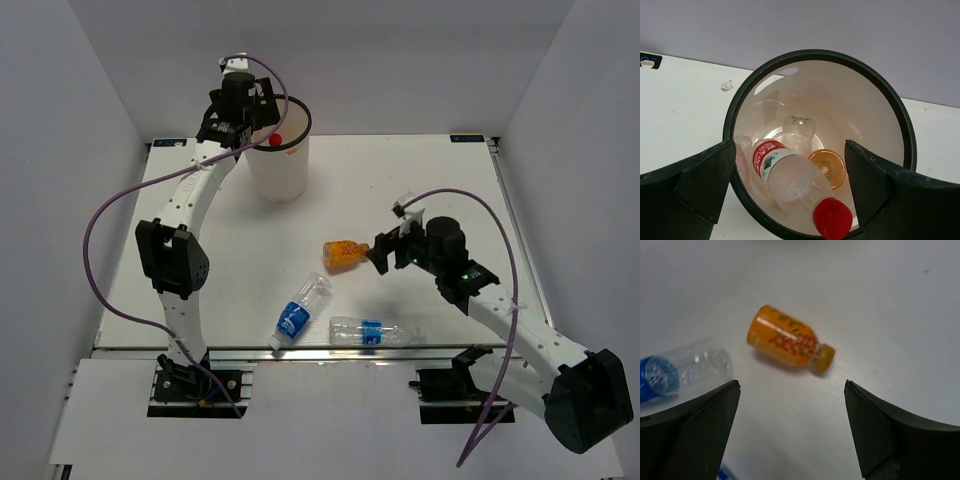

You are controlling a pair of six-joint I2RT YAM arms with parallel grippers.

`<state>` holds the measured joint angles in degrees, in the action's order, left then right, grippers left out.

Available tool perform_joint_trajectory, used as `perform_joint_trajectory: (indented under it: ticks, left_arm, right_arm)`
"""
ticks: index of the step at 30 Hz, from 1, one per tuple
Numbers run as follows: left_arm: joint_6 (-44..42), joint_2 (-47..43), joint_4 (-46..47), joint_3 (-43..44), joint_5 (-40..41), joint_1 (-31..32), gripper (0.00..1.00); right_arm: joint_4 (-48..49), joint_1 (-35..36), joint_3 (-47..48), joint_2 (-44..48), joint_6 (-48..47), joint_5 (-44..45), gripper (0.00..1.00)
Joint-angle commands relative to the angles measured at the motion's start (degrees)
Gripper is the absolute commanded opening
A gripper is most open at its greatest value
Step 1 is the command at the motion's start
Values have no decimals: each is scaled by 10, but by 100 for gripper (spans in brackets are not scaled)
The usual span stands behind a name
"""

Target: Put the plastic bottles in the bin

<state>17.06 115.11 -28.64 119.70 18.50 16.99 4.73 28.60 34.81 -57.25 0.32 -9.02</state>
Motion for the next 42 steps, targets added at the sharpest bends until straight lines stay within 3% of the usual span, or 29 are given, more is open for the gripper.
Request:
perform_joint_trajectory:
  ticks: [1,7,10,18,21,24,28,31,37,41,42]
  left_arm:
    - [5,-31,4,-12,-15,1,98]
    - [3,-94,23,-75,-38,1,98]
    - [13,-136,29,-138,-64,1,98]
    - [57,-371,100,-428,-58,1,98]
    - [59,-414,109,-447,-38,1,98]
    - [40,-392,107,-424,-33,1,98]
    - [47,-345,68,-352,-5,1,98]
    - [52,-359,90,-360,-16,1,98]
    - [54,-410,119,-442,-57,1,98]
    - [65,-451,134,-496,-73,1,98]
    - [69,-468,133,-516,-71,1,98]
  right_arm:
    - [-122,52,31,-11,-39,-35,89]
    - [-218,181,53,-22,-65,-50,89]
    - [-248,251,60,-54,-66,-11,89]
    - [-347,343,110,-206,-62,77,89]
    - [-344,352,116,-229,-68,79,89]
    - [-333,353,117,-234,-71,107,89]
    - [-304,353,111,-226,-86,117,77]
    - [-283,352,119,-213,-97,133,38]
    - [-216,329,127,-141,-112,137,27]
    - [-93,288,127,-64,-109,186,27]
    - [-23,277,130,-55,-109,192,26]
